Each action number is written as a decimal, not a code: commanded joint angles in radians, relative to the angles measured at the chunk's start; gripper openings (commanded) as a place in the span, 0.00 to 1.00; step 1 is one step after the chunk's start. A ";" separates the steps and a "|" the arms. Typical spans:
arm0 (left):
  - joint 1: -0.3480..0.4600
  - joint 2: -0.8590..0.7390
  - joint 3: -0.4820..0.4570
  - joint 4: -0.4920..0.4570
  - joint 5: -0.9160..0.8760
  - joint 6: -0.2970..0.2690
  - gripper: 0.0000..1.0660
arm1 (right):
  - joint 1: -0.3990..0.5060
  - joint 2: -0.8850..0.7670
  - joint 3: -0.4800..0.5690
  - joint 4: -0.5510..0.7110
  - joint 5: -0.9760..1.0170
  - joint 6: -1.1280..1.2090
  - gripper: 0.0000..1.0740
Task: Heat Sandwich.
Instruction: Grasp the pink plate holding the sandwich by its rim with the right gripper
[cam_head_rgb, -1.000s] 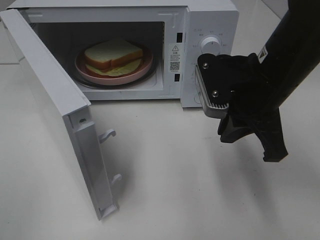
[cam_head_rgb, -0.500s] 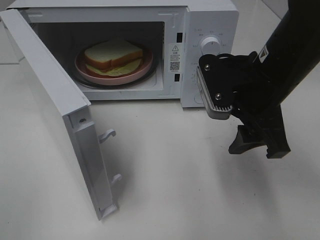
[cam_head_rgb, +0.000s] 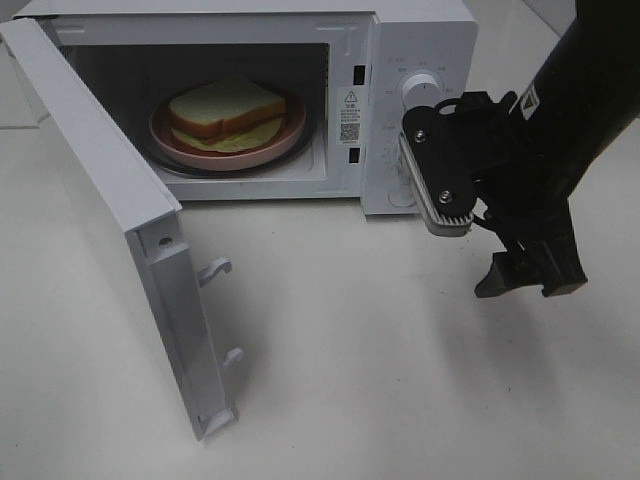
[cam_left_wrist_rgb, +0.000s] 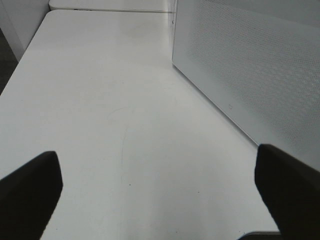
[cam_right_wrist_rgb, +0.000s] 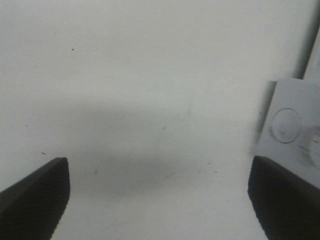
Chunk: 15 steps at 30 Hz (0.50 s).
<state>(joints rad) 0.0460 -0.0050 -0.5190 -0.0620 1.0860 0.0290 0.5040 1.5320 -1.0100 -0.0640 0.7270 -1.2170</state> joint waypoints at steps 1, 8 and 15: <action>0.003 -0.006 0.004 -0.001 -0.012 -0.003 0.91 | 0.038 -0.004 -0.038 -0.049 -0.045 0.004 0.84; 0.003 -0.006 0.004 -0.001 -0.012 -0.003 0.91 | 0.061 0.021 -0.087 -0.058 -0.087 0.000 0.83; 0.003 -0.006 0.004 -0.001 -0.012 -0.003 0.91 | 0.105 0.088 -0.147 -0.062 -0.132 -0.004 0.82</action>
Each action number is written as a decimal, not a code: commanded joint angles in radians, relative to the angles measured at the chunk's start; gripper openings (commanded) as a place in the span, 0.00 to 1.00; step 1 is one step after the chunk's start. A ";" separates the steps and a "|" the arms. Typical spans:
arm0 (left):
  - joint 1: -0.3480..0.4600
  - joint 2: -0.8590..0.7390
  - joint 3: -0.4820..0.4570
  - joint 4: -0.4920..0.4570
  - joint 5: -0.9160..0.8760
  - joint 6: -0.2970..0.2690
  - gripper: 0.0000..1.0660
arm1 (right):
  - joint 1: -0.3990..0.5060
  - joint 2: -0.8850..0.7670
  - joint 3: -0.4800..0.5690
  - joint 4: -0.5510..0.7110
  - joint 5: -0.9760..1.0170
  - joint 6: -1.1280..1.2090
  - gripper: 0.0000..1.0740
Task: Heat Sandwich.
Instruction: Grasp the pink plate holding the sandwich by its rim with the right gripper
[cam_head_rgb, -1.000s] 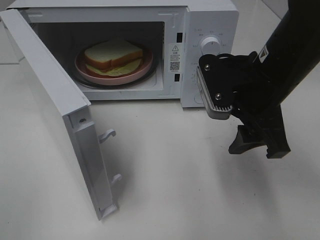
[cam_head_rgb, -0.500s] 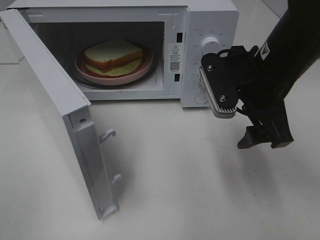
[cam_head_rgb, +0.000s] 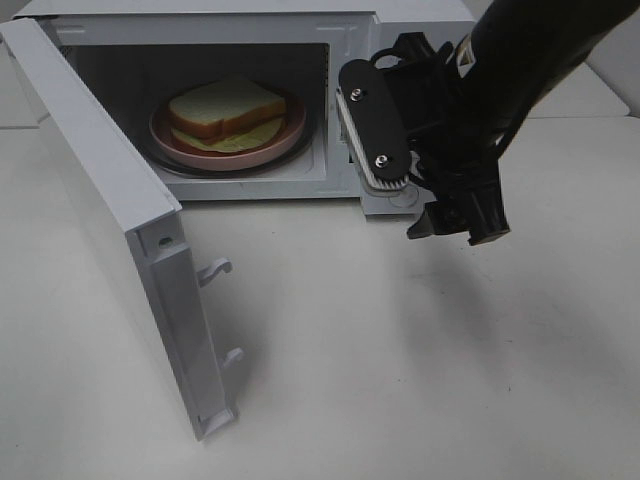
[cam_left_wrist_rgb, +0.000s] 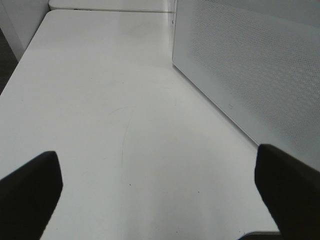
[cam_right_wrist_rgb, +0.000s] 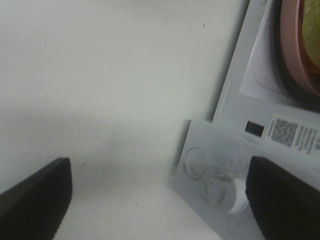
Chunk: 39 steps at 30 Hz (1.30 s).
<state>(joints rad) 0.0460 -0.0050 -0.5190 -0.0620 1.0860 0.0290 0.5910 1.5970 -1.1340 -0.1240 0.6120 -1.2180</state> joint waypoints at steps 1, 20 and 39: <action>0.003 -0.006 0.004 -0.001 -0.012 -0.003 0.91 | 0.018 0.023 -0.023 -0.002 -0.017 -0.003 0.82; 0.003 -0.006 0.004 -0.001 -0.012 -0.003 0.91 | 0.021 0.215 -0.213 0.000 -0.062 -0.004 0.79; 0.003 -0.006 0.004 -0.001 -0.012 -0.003 0.91 | 0.021 0.445 -0.436 0.006 -0.102 0.011 0.79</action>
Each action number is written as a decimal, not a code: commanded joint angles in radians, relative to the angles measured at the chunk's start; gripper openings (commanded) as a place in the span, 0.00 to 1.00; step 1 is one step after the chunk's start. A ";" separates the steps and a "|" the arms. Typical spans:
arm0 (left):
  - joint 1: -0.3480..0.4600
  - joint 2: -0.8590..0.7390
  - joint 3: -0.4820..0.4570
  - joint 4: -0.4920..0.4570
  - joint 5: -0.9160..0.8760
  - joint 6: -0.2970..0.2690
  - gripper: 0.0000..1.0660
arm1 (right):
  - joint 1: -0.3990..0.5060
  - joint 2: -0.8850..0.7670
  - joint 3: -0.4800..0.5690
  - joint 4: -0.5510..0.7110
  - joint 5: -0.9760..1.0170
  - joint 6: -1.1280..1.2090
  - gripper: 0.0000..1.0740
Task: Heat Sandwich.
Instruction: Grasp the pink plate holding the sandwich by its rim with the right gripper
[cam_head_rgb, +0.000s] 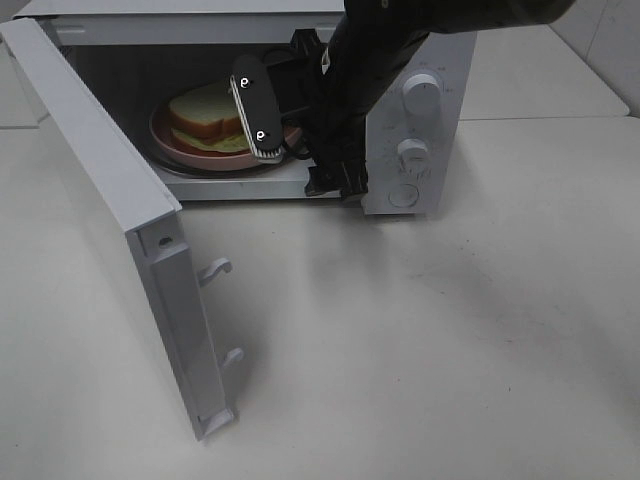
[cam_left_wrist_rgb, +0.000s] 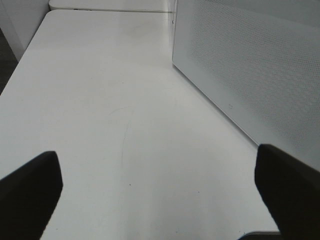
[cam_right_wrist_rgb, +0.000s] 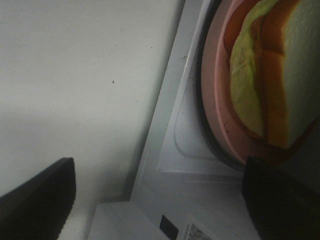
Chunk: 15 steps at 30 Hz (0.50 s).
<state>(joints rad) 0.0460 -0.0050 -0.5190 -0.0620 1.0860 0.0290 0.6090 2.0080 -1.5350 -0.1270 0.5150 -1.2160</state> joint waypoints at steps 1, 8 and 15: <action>0.003 -0.006 0.004 -0.001 -0.012 -0.003 0.91 | 0.003 0.049 -0.045 0.011 -0.005 0.009 0.78; 0.003 -0.006 0.004 -0.001 -0.012 -0.003 0.91 | 0.003 0.142 -0.134 0.033 -0.004 0.009 0.77; 0.003 -0.006 0.004 -0.001 -0.012 -0.003 0.91 | 0.003 0.208 -0.224 0.044 0.004 0.009 0.76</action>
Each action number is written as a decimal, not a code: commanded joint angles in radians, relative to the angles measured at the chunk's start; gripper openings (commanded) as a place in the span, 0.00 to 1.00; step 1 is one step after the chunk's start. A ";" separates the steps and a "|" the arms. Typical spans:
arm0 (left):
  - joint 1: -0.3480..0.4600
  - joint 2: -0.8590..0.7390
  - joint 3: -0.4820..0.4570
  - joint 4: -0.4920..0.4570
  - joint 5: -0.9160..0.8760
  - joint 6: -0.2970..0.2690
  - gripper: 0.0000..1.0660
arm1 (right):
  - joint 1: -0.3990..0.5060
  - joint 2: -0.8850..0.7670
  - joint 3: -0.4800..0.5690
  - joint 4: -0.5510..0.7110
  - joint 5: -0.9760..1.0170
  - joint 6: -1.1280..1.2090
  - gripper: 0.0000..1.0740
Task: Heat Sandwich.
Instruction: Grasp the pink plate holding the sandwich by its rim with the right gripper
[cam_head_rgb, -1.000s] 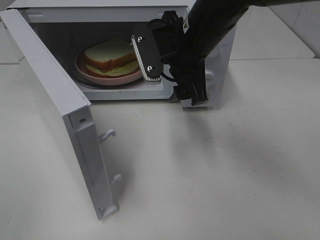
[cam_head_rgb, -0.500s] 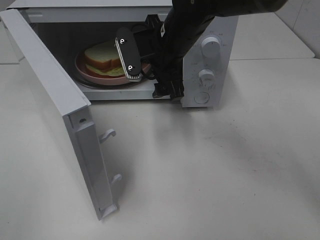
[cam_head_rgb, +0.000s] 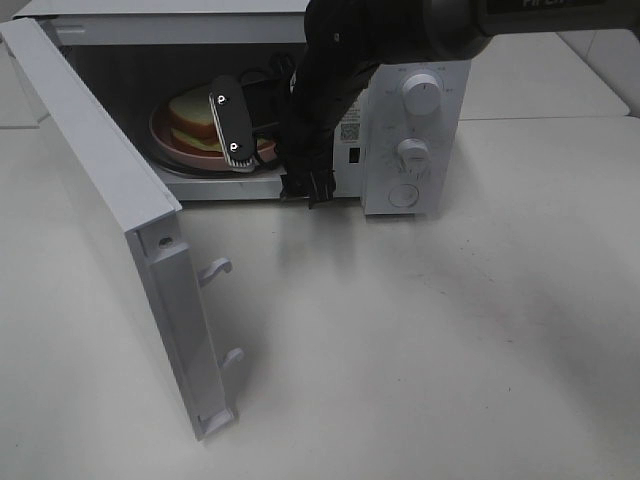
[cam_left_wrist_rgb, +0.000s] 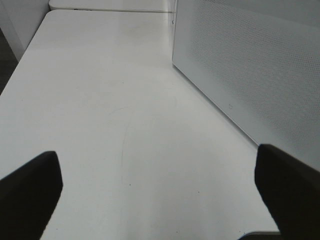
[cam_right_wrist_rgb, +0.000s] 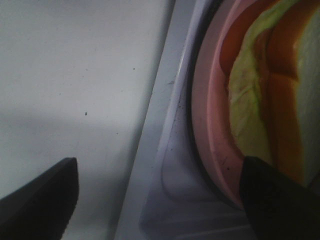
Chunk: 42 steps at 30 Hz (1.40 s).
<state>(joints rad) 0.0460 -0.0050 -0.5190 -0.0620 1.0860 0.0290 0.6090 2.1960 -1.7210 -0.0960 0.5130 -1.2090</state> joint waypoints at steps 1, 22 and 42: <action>0.003 -0.006 0.004 -0.001 -0.012 -0.003 0.91 | 0.003 0.029 -0.051 0.018 0.007 0.002 0.76; 0.003 -0.006 0.004 -0.001 -0.012 -0.003 0.91 | 0.003 0.197 -0.306 0.017 0.096 0.083 0.73; 0.003 -0.006 0.004 -0.001 -0.012 -0.003 0.91 | 0.003 0.307 -0.407 -0.003 0.110 0.073 0.72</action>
<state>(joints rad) 0.0460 -0.0050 -0.5190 -0.0620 1.0860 0.0290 0.6090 2.5000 -2.1160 -0.1040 0.6170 -1.1390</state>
